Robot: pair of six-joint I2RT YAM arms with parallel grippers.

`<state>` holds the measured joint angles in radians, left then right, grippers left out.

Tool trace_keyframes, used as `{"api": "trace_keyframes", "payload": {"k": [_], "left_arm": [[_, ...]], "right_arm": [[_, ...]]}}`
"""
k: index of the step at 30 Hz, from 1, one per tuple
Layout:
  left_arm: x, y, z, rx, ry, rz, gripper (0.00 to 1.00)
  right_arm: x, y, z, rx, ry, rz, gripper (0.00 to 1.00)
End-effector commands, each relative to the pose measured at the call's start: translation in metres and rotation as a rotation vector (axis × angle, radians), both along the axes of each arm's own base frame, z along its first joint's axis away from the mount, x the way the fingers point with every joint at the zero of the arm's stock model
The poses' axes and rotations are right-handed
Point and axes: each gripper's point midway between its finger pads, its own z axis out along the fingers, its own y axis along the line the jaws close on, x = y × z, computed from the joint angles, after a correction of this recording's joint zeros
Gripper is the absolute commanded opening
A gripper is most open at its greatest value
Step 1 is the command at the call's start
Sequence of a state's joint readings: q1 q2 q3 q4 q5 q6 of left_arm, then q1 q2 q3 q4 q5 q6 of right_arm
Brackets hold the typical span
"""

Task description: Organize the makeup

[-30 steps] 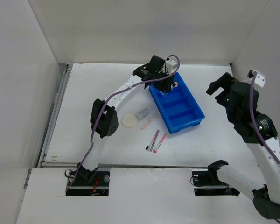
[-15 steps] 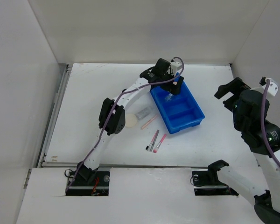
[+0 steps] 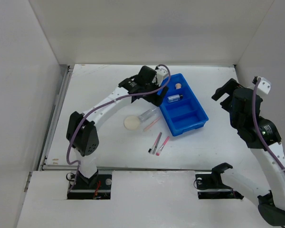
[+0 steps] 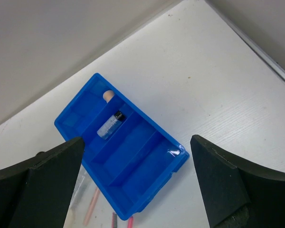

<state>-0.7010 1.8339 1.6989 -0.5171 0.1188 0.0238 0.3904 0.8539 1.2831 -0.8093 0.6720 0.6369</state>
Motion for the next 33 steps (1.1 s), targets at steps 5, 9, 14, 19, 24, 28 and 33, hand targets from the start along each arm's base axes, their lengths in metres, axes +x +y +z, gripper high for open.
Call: {"api": "trace_keyframes", "payload": {"k": [5,9,14,19,24,28,33], "left_arm": [[-0.015,0.039,-0.062,0.195,0.032,0.022,0.87],[-0.013,0.044,-0.098,0.266,0.077,0.035,0.87],[-0.001,0.039,-0.119,0.279,0.094,0.042,0.84],[0.015,0.053,-0.134,0.311,0.101,0.084,0.81],[0.019,0.058,-0.145,0.293,0.146,0.076,0.56],[0.022,0.059,-0.134,0.289,0.125,0.085,0.31],[0.029,0.067,-0.083,0.248,0.032,0.125,0.19]], "right_arm": [[0.024,0.019,0.003,0.039,-0.025,0.052,1.0],[0.026,0.023,0.008,0.049,-0.03,0.072,1.0],[0.022,0.022,0.009,0.052,-0.039,0.072,1.0],[0.018,0.018,0.011,0.049,-0.04,0.064,1.0],[0.012,0.011,0.017,0.047,-0.064,0.035,1.0],[0.009,0.01,0.02,0.065,-0.093,0.033,1.0],[0.009,0.01,0.02,0.065,-0.093,0.033,1.0]]}}
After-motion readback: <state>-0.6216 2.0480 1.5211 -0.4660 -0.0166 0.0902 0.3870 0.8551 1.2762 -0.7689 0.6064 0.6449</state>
